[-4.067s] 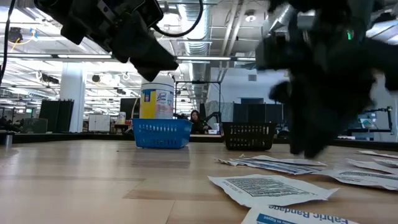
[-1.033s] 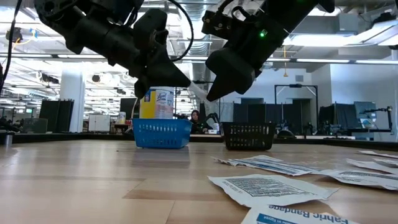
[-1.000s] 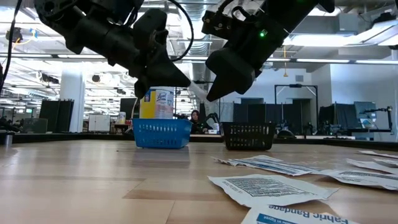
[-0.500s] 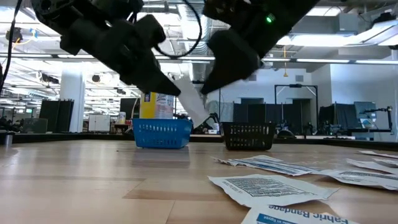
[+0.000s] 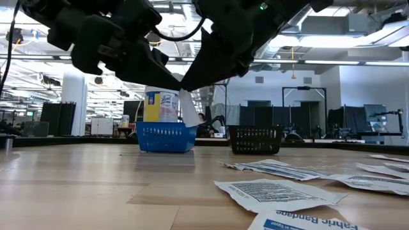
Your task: Pick & Place First Aid Supplies
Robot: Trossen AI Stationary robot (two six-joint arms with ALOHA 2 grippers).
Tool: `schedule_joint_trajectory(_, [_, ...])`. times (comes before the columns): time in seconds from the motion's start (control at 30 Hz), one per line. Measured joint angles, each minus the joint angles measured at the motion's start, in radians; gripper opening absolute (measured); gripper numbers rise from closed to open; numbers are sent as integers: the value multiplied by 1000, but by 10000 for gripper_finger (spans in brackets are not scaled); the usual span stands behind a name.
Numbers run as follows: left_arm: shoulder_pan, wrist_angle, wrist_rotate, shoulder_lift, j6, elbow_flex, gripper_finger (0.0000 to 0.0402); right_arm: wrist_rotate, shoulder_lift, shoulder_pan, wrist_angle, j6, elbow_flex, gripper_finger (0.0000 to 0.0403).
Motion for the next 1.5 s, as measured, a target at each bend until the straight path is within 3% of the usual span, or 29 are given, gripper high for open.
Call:
schedule_joint_trajectory(0.2, [6, -16, -8, 0, 15, 0, 6, -3, 0, 2, -4, 0, 0, 89])
schedule_joint_trajectory(0.67, [-90, -59, -19, 0, 215, 0, 5, -42, -1, 15, -42, 10, 0, 89])
schedule_joint_trajectory(0.77, [-93, -59, -86, 0, 219, 0, 4, -135, -1, 14, -2, 9, 0, 89])
schedule_joint_trajectory(1.17, [-93, 71, -94, -1, 151, 1, 5, -126, 1, -29, 26, 6, 0, 88])
schedule_joint_trajectory(1.3, [-92, 69, -95, -1, 148, 1, 4, -127, 2, -28, 23, 2, 0, 69])
schedule_joint_trajectory(1.5, [-92, 68, -93, -1, 130, 1, 5, -127, 2, -24, -1, -1, 0, 7])
